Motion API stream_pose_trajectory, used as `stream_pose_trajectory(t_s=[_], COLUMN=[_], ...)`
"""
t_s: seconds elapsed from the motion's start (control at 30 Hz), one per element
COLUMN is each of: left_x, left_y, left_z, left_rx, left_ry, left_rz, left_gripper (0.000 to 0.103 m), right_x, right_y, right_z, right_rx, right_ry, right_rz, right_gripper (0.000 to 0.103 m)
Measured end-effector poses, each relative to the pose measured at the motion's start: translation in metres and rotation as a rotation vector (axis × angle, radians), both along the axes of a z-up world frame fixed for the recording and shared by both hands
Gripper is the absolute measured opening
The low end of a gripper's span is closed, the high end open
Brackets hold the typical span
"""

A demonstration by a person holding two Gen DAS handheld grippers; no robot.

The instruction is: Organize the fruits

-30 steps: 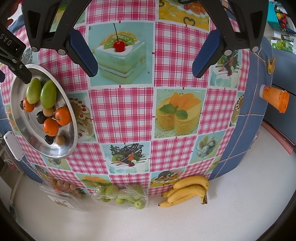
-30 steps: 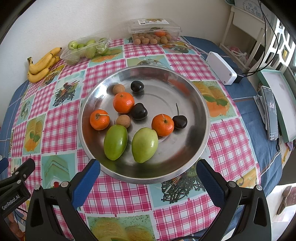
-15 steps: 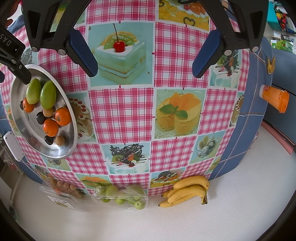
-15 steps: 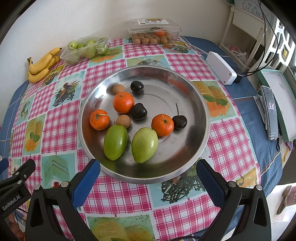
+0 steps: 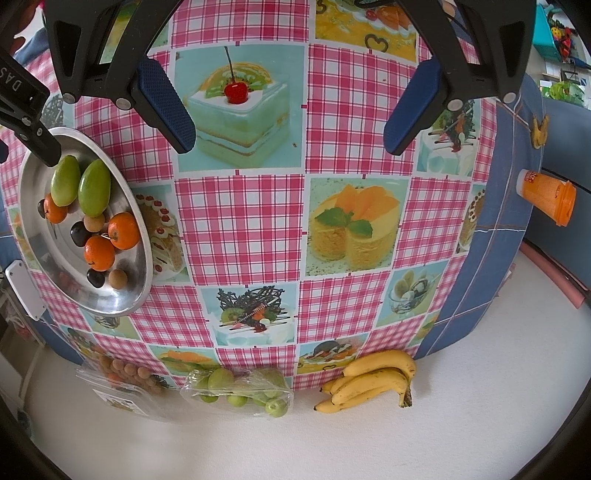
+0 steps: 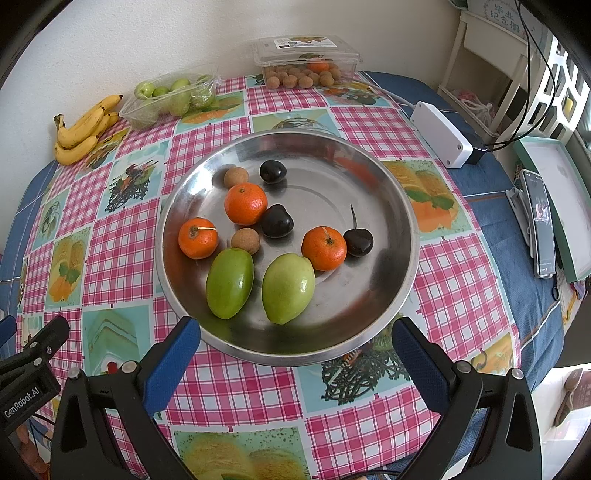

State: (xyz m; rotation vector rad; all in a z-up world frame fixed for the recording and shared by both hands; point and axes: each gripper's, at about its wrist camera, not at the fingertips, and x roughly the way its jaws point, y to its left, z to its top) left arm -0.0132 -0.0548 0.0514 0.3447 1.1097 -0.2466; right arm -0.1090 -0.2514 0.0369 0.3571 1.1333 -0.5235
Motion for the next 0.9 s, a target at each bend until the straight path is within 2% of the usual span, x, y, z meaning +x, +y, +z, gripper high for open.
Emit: stream_pose_trajectory(t_s=[0.9], left_x=[0.0014], left_y=[0.0023], left_z=[-0.0010], left_rx=[0.005], left_ry=[0.001], left_rz=[0.015], left_gripper=[0.103], right_x=[-0.0001], right_y=[0.0005], right_z=[-0.0012], right_rx=[0.008], right_ry=[0.007], right_rz=[-0.011], right_gripper=[0.103])
